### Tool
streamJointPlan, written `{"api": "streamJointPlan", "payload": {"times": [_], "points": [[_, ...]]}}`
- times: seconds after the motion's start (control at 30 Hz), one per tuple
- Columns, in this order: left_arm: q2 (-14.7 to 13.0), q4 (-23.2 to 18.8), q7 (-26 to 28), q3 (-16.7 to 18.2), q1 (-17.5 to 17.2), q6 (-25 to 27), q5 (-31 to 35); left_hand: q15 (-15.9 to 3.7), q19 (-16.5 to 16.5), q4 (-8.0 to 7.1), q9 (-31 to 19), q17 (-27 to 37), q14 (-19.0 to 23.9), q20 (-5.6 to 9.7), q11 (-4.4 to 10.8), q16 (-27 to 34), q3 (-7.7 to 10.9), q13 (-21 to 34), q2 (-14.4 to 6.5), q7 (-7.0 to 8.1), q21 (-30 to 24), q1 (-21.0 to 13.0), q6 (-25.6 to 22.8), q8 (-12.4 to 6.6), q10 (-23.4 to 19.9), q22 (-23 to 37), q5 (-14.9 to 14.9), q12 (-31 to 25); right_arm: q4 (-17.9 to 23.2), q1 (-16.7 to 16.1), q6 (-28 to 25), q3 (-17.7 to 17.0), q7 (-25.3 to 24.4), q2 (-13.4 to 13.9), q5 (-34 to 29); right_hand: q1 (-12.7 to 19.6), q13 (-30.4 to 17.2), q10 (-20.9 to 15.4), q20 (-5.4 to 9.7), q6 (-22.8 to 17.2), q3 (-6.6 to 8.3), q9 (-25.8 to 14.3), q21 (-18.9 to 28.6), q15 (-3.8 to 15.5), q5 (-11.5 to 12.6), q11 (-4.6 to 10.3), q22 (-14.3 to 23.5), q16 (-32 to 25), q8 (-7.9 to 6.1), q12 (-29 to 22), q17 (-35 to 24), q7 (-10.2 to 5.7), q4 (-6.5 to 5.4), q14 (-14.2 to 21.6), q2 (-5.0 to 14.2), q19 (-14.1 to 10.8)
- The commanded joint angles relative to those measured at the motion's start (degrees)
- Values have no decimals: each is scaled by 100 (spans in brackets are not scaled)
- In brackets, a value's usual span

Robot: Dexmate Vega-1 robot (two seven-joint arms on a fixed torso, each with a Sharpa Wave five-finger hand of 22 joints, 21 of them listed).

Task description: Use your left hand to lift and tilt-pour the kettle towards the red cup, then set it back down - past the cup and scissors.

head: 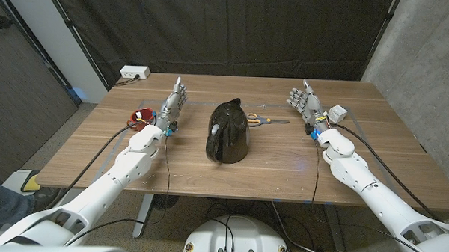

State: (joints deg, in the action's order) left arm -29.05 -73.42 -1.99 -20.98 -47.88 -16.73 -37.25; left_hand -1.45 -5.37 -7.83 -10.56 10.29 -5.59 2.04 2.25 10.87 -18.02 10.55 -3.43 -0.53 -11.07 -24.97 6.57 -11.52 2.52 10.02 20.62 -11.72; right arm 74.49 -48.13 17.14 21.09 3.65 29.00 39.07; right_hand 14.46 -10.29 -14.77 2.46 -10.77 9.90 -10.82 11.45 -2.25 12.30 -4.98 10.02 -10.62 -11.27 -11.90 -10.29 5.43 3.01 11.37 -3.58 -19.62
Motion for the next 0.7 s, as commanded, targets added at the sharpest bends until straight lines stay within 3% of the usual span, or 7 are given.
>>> {"api": "streamJointPlan", "payload": {"times": [0.03, 0.27, 0.53, 0.7], "points": [[-116, -220, -118, 43, -169, -14, 61, 6, -20, 18, -13, 11, -11, 146, -22, 34, -26, 26, -27, -12, -46, -62, 36, -26, 17, 29, 42, -37, 211, -175, 48, -131, 64, -77, 98, 49, -26, -38, 163, -52, 32, -19, 35, 11, 38, 11, 32, -23, -34, -40, -20, 3, 7, 53, 2, -35], [-234, -443, -256, 116, -310, 28, -55, 17, -6, 55, -14, 8, 34, 117, -13, 38, 3, 25, -52, -24, -48, -131, -4, -36, -15, 26, 53, -44, 550, -394, 17, -190, -145, 56, 10, 47, -27, -46, 156, -49, 27, -19, 32, 9, 40, 10, 33, -23, -29, -42, -21, -3, 7, 56, 4, -35], [-485, -1031, 217, 165, -590, -13, 365, 29, 42, 126, -15, 5, 132, 60, -36, 54, 49, 25, -87, -32, -60, -266, -106, -64, -99, 23, 61, -67, 618, -460, -18, -227, -99, 155, 36, 43, -28, -51, 153, -56, 22, -18, 29, 8, 42, 8, 34, -22, -30, -42, -23, -9, 6, 60, 8, -36], [-451, -1118, 347, 182, -627, -161, 482, 39, 175, 207, -15, 2, 237, 48, -66, 67, 88, 25, -99, -23, -100, -418, -209, -87, -199, 22, 59, -92, 606, -445, -69, -276, -58, 216, 88, 39, -29, -62, 153, -54, 19, -18, 27, 2, 43, 4, 35, -23, -27, -46, -24, -4, 3, 61, 14, -35]]}}
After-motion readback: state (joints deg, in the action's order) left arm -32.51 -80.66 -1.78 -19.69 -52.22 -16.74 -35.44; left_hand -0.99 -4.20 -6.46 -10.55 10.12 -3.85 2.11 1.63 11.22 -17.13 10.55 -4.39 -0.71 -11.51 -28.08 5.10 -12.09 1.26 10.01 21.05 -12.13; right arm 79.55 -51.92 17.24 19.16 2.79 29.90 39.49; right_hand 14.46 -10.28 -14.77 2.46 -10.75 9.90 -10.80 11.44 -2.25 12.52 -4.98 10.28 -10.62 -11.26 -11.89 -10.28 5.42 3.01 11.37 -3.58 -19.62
